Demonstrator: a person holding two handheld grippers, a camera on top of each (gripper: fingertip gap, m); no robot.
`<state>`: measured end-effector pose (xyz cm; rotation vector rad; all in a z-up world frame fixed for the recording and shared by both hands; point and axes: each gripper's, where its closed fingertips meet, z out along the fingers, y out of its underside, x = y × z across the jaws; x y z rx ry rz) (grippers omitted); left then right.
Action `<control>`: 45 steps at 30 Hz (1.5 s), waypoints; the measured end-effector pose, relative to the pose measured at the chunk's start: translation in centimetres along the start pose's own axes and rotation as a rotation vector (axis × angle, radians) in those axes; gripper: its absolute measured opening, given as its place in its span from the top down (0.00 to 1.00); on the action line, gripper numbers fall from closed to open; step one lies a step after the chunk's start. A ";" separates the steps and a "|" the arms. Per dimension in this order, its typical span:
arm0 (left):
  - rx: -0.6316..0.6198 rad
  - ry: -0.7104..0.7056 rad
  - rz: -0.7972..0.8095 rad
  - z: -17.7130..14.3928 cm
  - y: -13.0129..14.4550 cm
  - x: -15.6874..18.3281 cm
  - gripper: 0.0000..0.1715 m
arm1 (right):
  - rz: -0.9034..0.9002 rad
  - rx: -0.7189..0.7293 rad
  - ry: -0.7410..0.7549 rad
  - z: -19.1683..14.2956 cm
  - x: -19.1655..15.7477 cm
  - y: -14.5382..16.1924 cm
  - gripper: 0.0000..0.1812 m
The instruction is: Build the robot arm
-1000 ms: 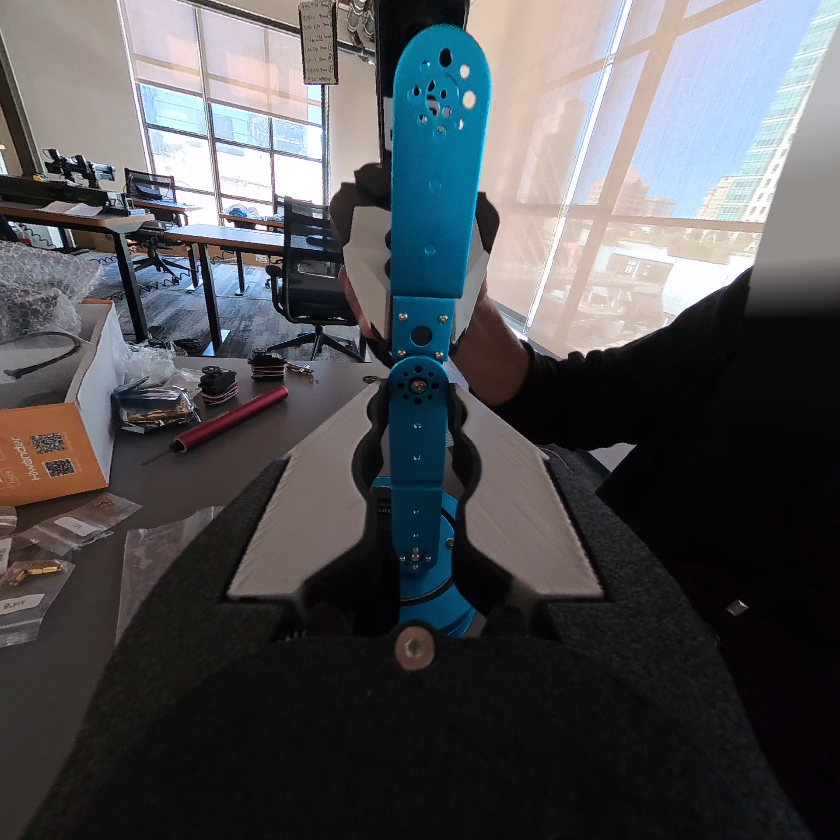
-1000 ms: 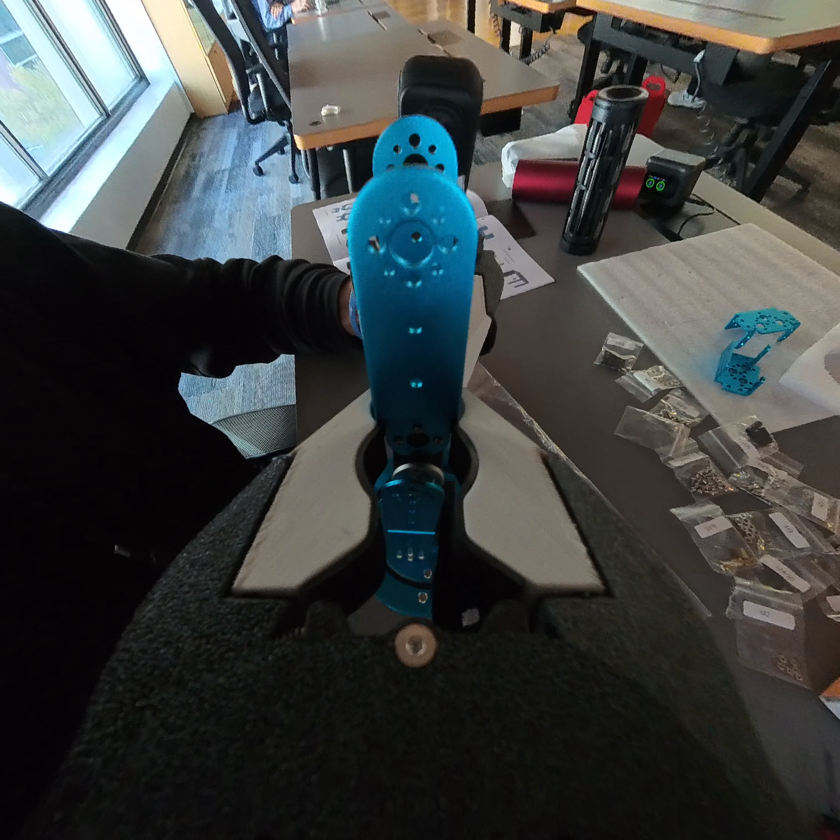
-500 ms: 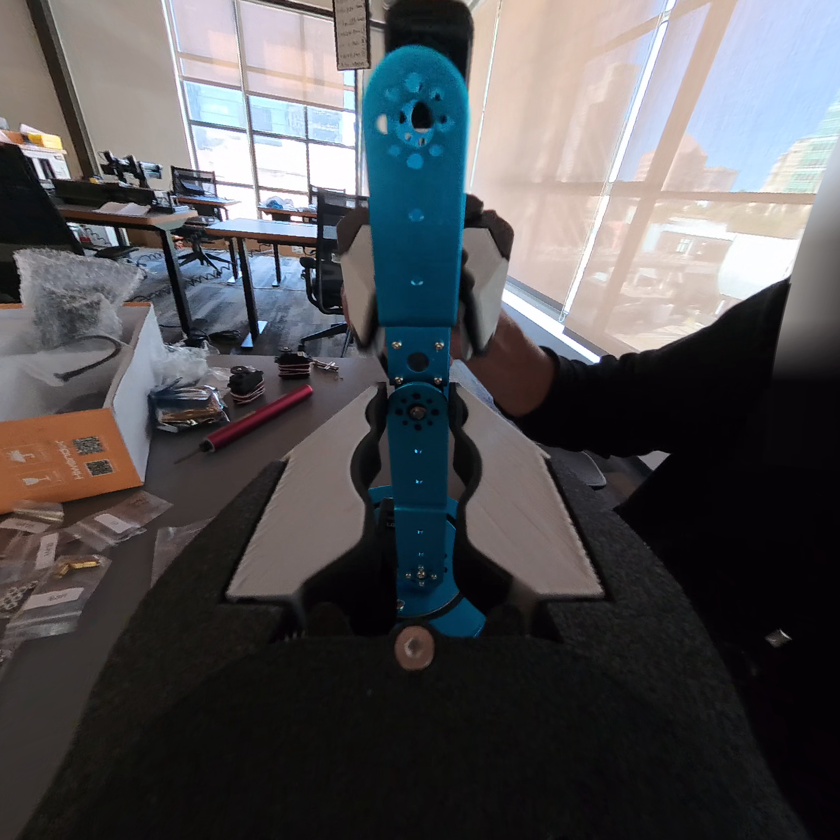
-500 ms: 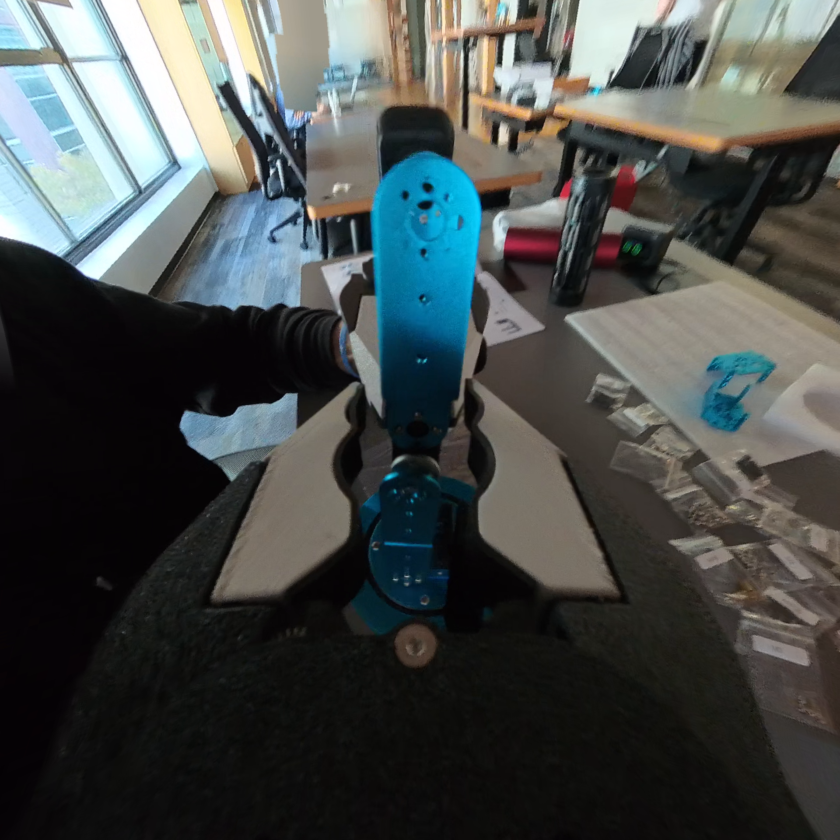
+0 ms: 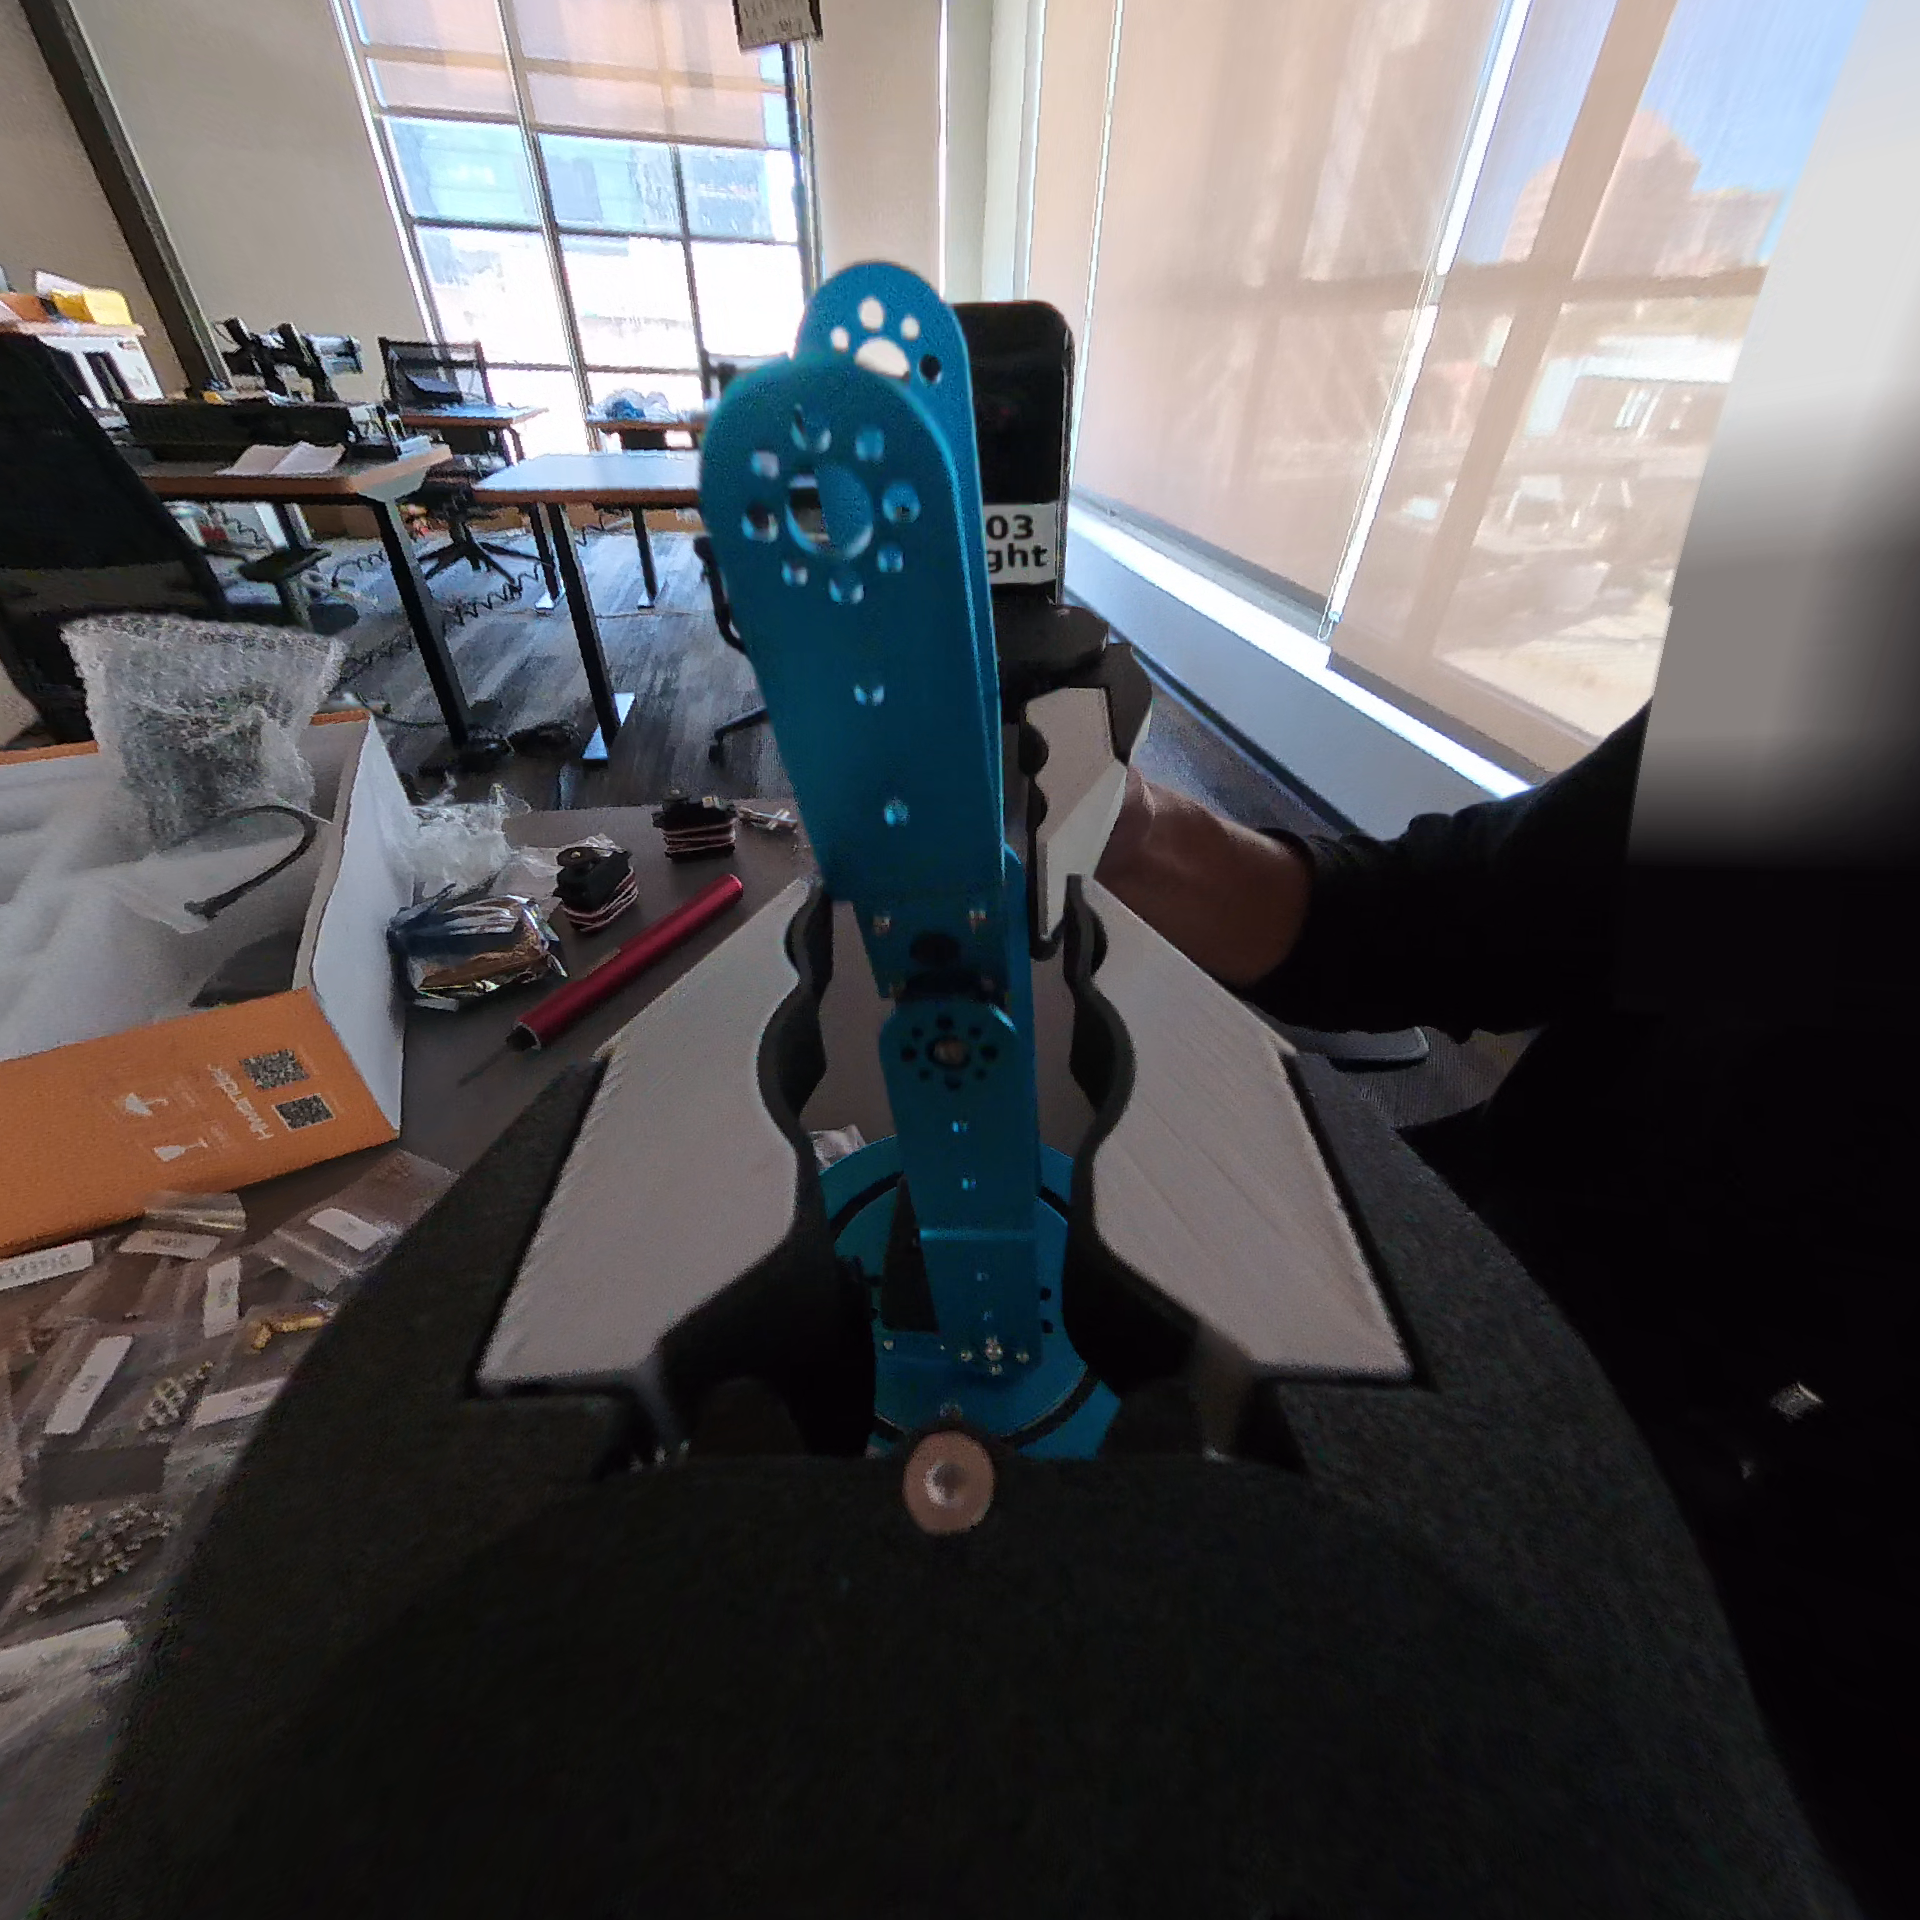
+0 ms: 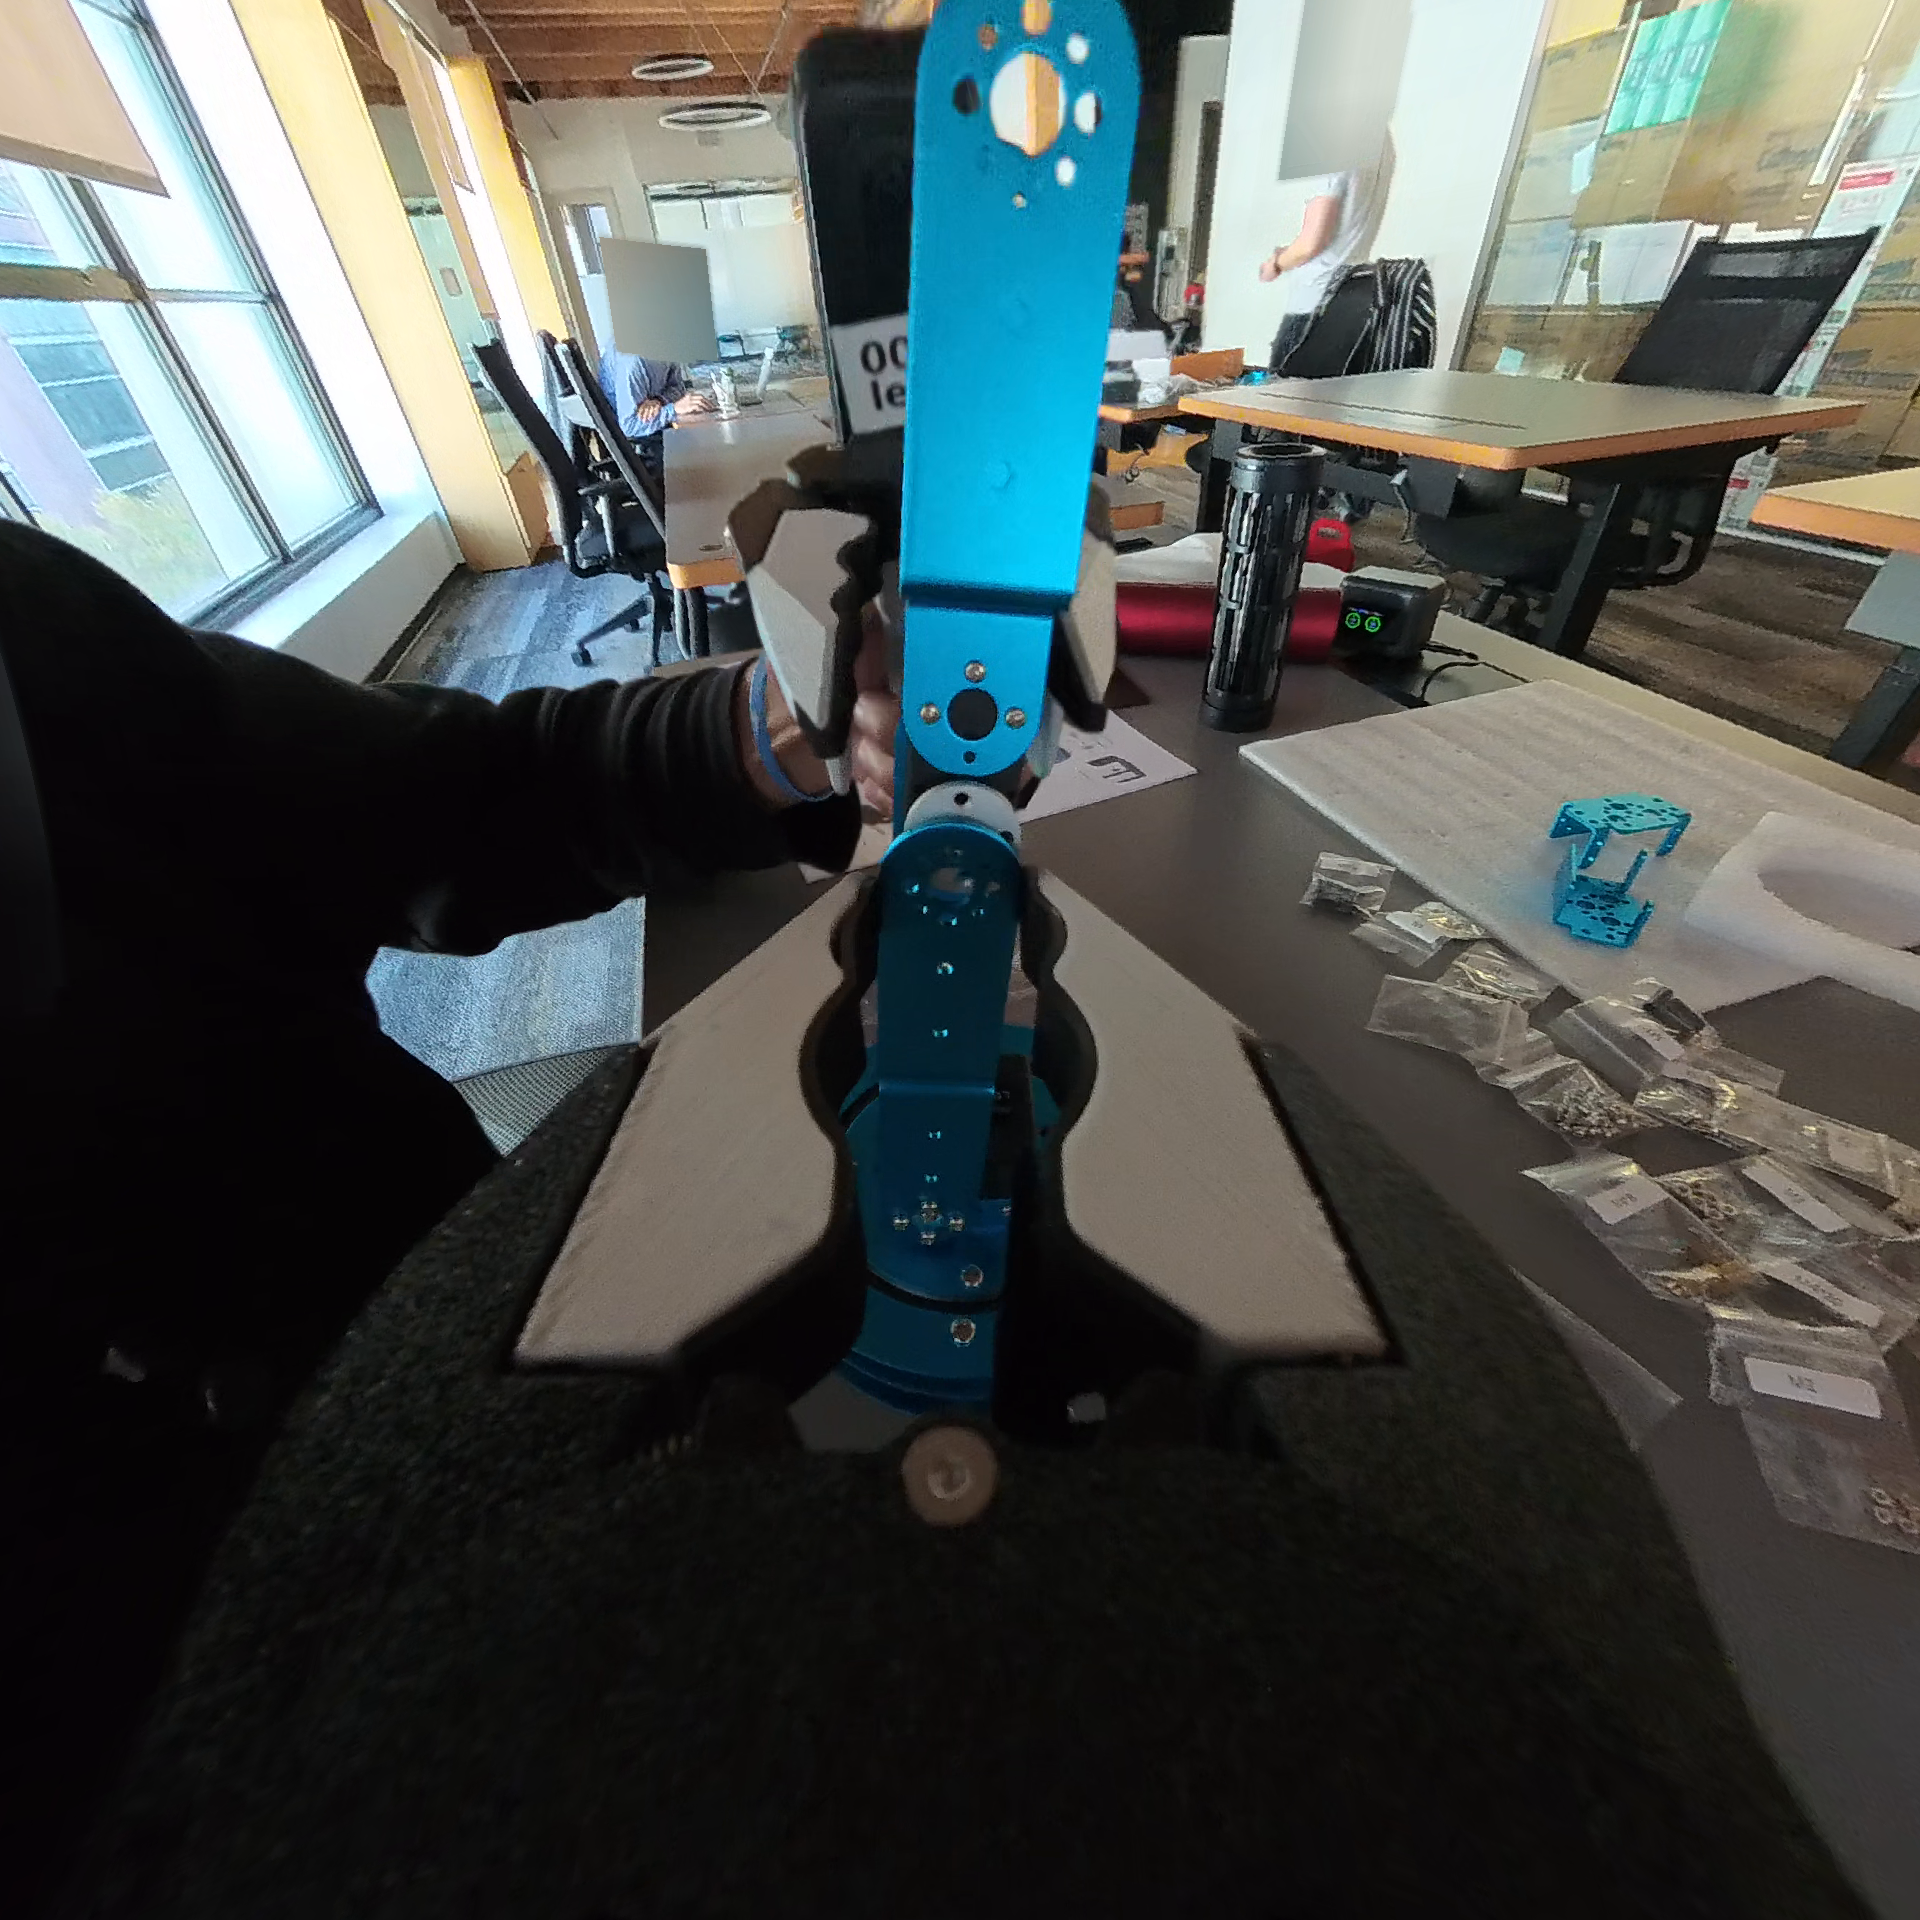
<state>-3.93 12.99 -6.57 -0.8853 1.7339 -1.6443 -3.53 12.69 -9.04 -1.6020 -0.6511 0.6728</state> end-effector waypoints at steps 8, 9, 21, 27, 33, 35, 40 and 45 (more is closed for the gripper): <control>-0.162 0.058 0.068 1.2 0.7 0.5 0.88 | -0.013 0.053 0.040 -0.1 -0.2 0.3 0.86; -0.181 0.066 0.078 1.2 0.8 0.6 0.88 | -0.009 0.058 0.037 -0.1 -0.3 0.3 0.86; -0.345 0.123 0.030 1.3 1.3 0.8 0.88 | 0.008 0.069 -0.005 -0.3 -0.4 0.3 0.86; -0.356 0.121 -0.020 1.3 1.4 0.8 0.88 | 0.009 0.088 -0.015 -0.3 -0.4 0.3 0.86; -0.425 0.092 0.017 1.4 1.7 0.8 0.88 | 0.022 0.114 -0.038 -0.5 -0.5 0.4 0.86; -0.409 0.100 -0.016 1.4 1.6 0.7 0.88 | 0.015 0.109 -0.032 -0.5 -0.5 0.4 0.86; -0.393 0.091 -0.008 1.6 1.5 0.7 0.88 | 0.028 0.122 -0.034 -0.7 -0.5 0.4 0.86; -0.357 0.088 -0.013 1.4 1.5 0.7 0.88 | 0.030 0.114 -0.043 -0.5 -0.6 0.4 0.86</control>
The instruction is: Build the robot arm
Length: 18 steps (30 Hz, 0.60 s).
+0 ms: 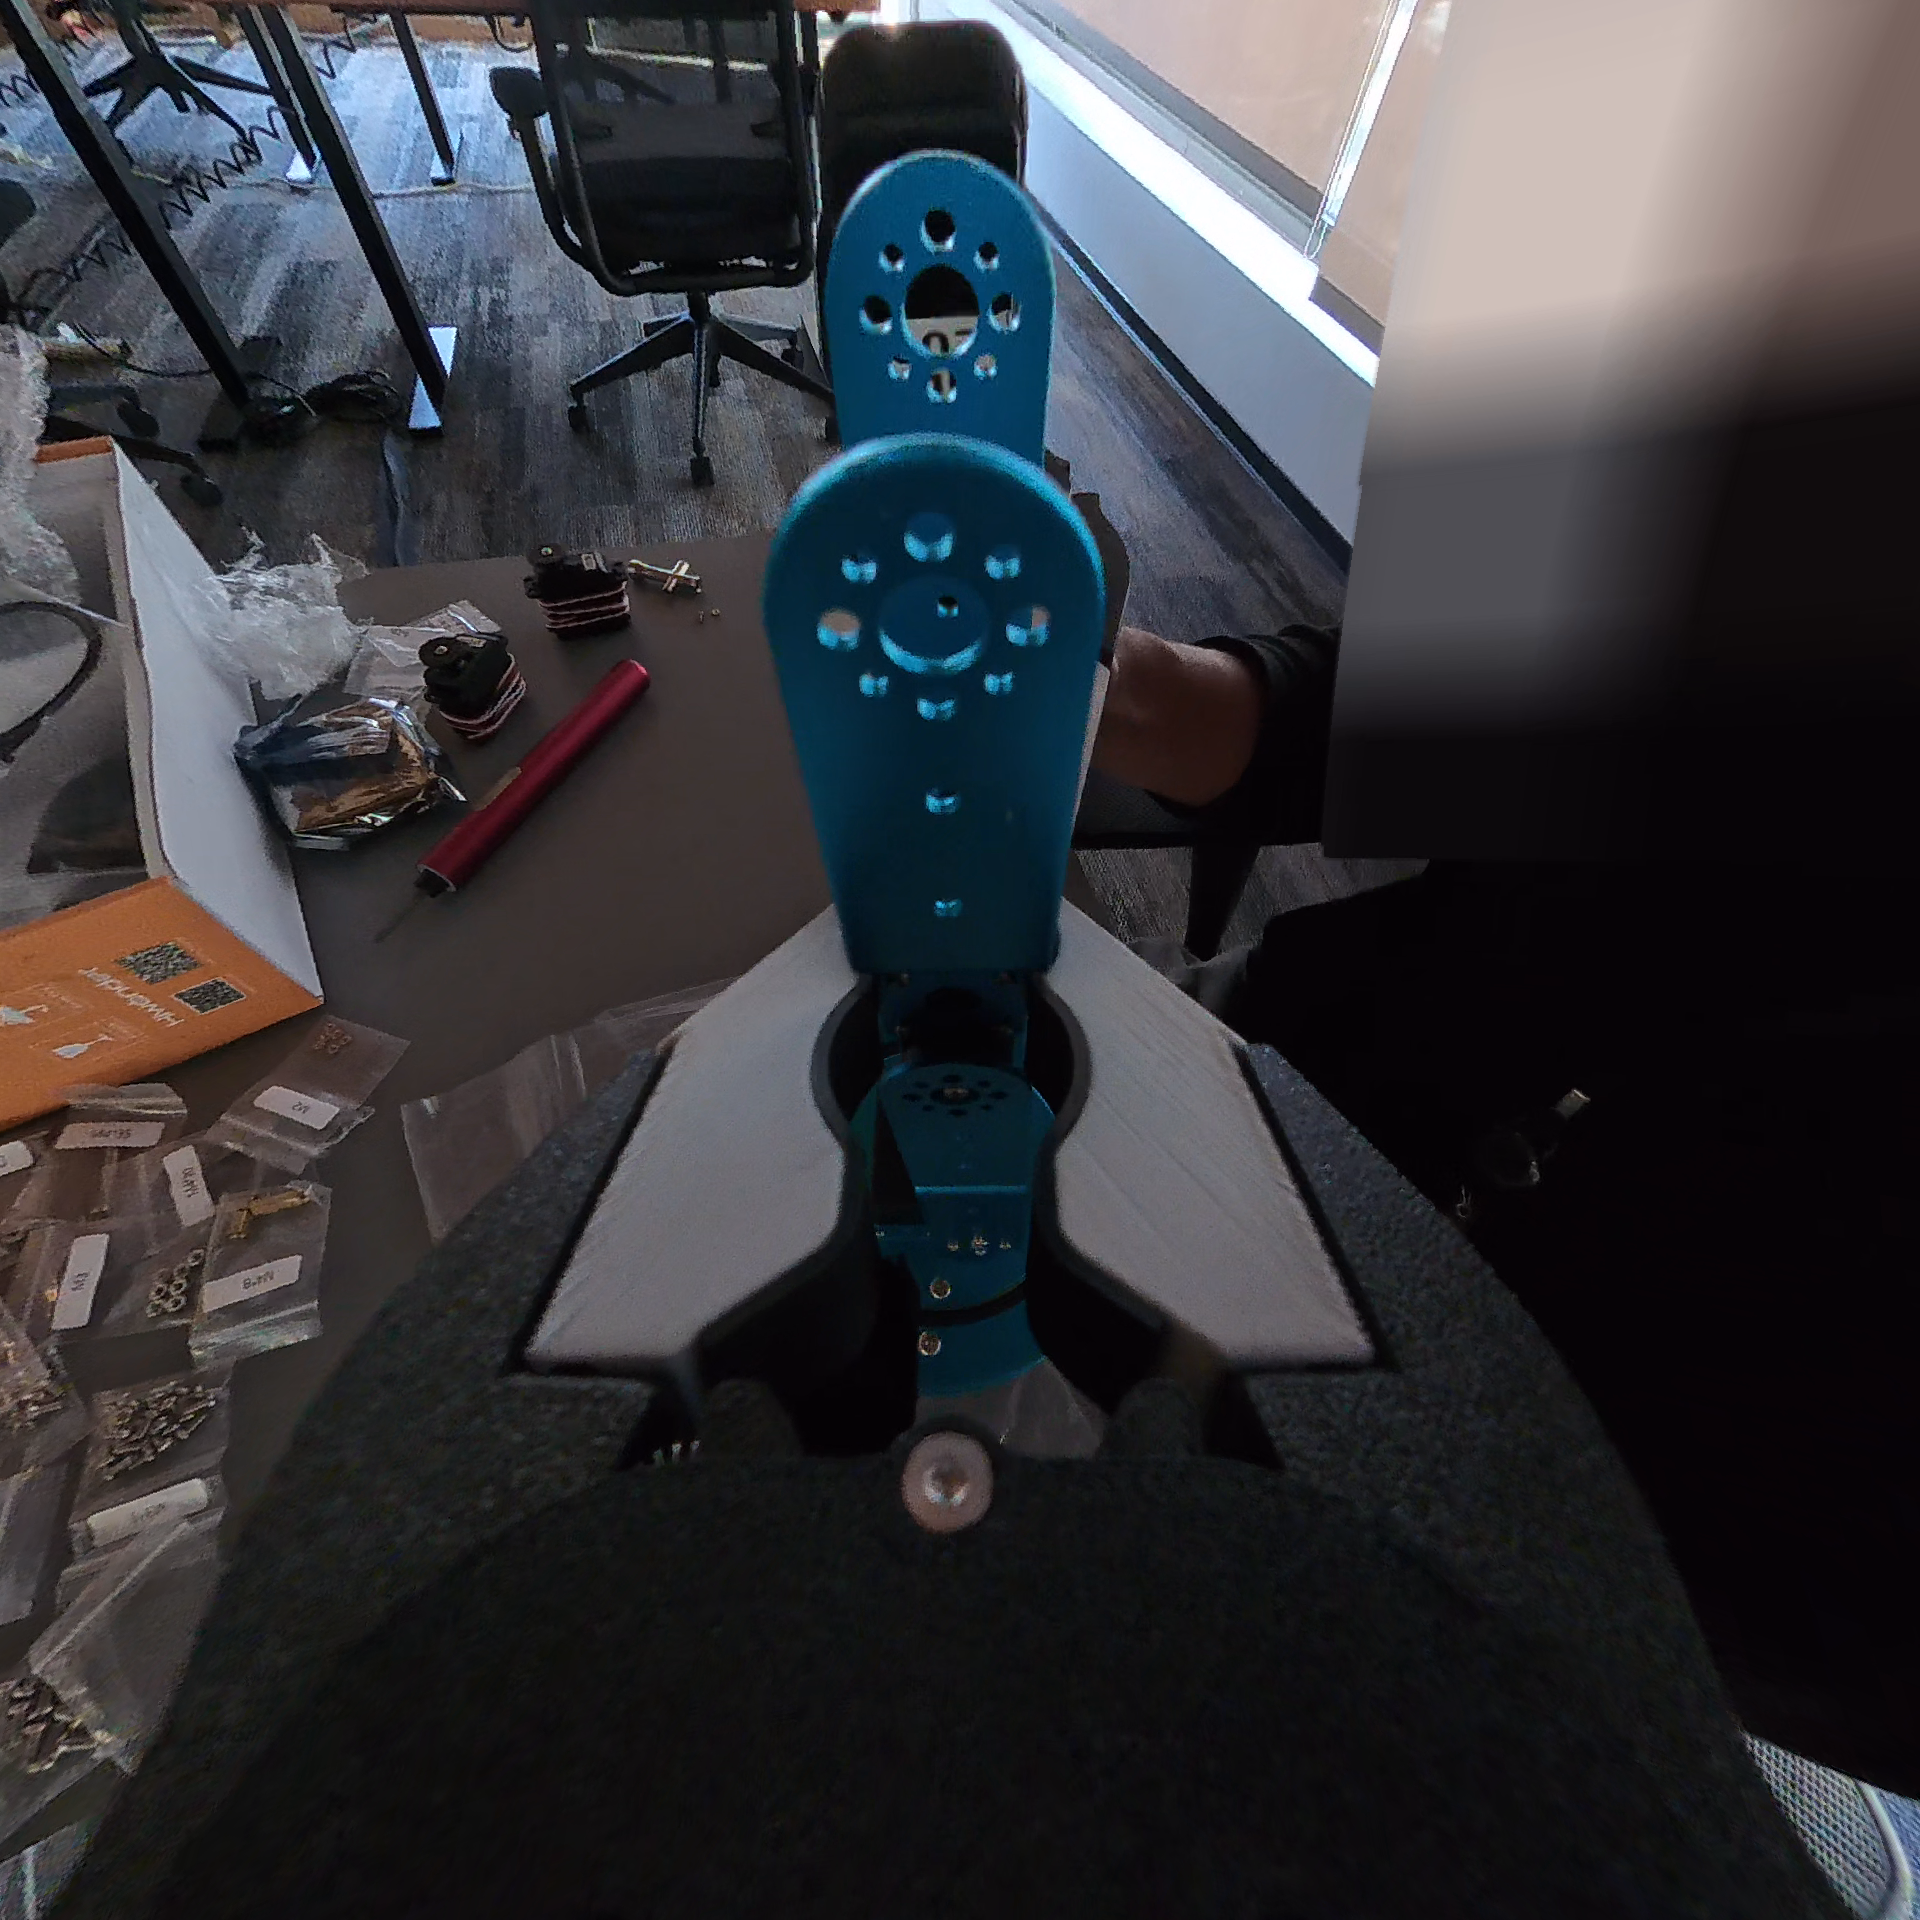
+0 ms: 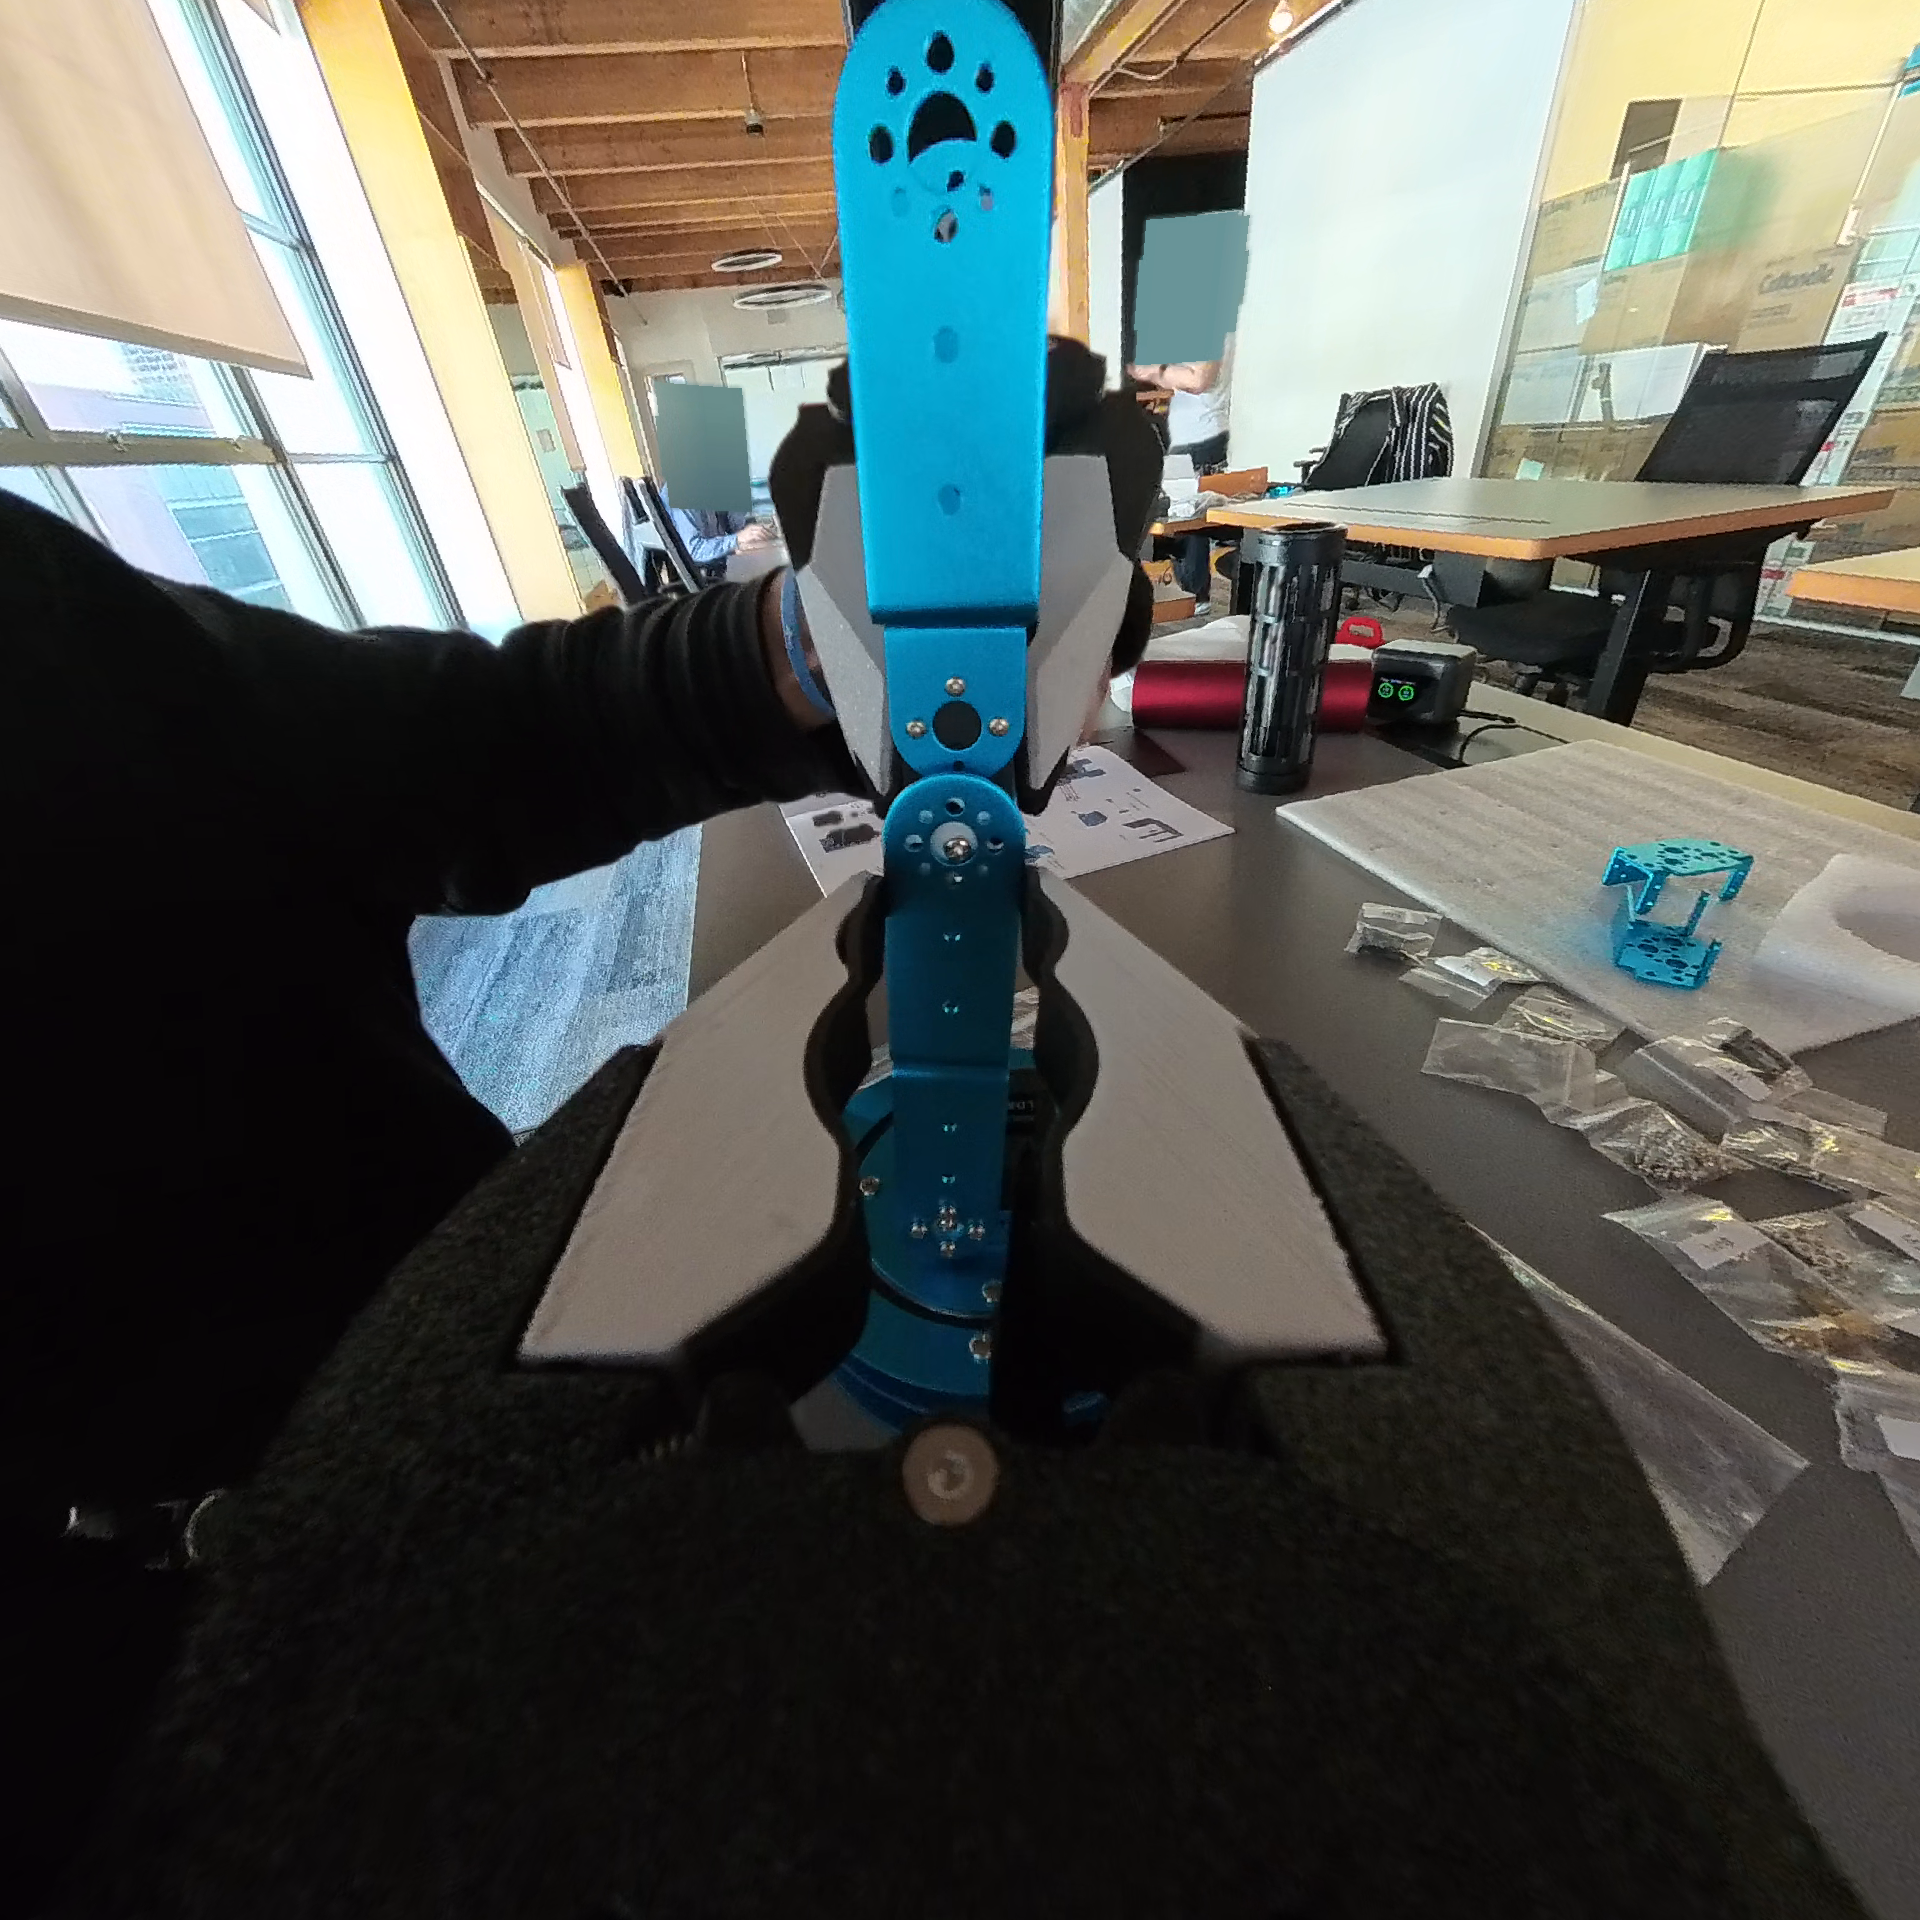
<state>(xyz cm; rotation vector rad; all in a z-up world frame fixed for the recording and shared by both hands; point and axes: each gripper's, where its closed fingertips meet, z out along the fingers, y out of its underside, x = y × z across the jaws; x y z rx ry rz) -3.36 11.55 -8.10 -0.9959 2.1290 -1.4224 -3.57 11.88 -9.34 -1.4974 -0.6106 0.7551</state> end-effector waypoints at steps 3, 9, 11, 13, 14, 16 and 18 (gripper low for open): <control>0.030 0.011 -0.032 0.0 -0.1 0.0 0.87 | 0.007 0.006 0.003 0.0 0.1 0.0 0.86; 0.059 -0.011 -0.032 0.4 0.1 -0.1 0.85 | 0.004 -0.009 -0.007 -0.1 0.1 0.0 0.86; 0.056 -0.026 -0.025 0.7 0.3 -0.2 0.85 | 0.000 -0.016 -0.006 -0.1 0.1 0.0 0.86; 0.057 -0.044 -0.026 0.9 0.3 -0.4 0.79 | -0.006 -0.010 -0.007 -0.2 0.1 -0.1 0.86; 0.062 -0.058 -0.025 0.8 0.3 -0.6 0.78 | -0.005 -0.004 -0.007 -0.4 0.2 -0.3 0.86; 0.082 -0.070 -0.025 0.6 0.0 -0.7 0.76 | 0.003 0.020 -0.013 -0.8 0.2 -0.8 0.86; 0.107 -0.083 -0.029 0.0 -0.1 -0.8 0.75 | 0.014 0.042 -0.016 -1.3 0.3 -1.3 0.86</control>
